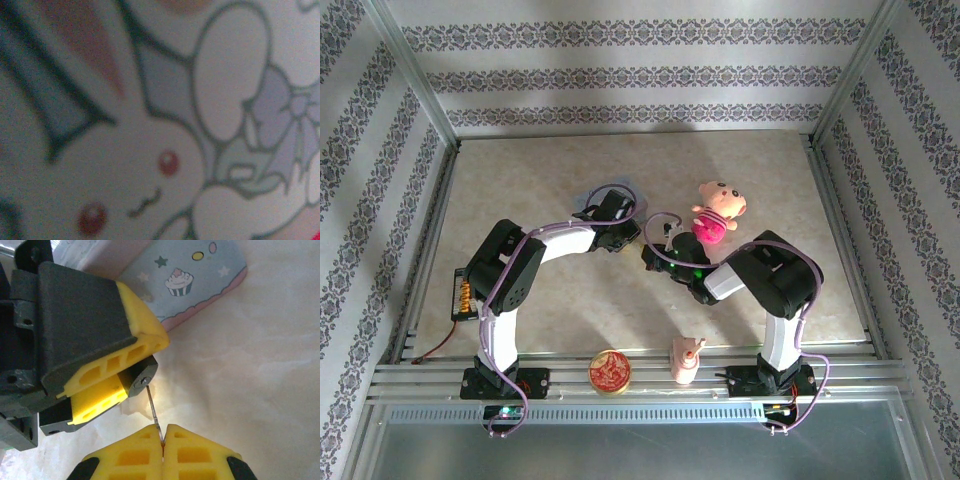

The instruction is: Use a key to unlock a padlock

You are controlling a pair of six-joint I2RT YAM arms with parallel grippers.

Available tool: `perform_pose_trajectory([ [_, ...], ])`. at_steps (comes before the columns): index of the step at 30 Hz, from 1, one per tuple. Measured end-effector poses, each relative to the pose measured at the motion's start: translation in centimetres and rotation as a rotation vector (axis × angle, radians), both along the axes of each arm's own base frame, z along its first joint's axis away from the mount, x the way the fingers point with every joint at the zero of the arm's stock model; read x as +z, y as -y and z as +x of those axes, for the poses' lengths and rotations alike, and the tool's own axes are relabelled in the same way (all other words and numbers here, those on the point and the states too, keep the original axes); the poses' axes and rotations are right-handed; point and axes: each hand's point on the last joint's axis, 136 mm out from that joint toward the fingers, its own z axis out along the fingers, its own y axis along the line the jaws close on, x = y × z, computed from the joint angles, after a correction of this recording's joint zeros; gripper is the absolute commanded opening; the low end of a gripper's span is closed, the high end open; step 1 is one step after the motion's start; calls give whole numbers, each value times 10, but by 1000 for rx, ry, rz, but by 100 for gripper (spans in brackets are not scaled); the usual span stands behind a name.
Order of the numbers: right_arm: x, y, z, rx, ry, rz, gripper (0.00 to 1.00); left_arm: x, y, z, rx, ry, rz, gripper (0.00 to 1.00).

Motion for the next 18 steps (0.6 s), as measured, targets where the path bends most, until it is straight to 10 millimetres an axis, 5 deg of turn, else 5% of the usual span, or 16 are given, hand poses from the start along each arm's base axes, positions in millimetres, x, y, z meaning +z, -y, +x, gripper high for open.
perform_pose_trajectory([
  [18,-3,-5,5,-1,-11,54,0,1,1,1,6,3,-10,0],
])
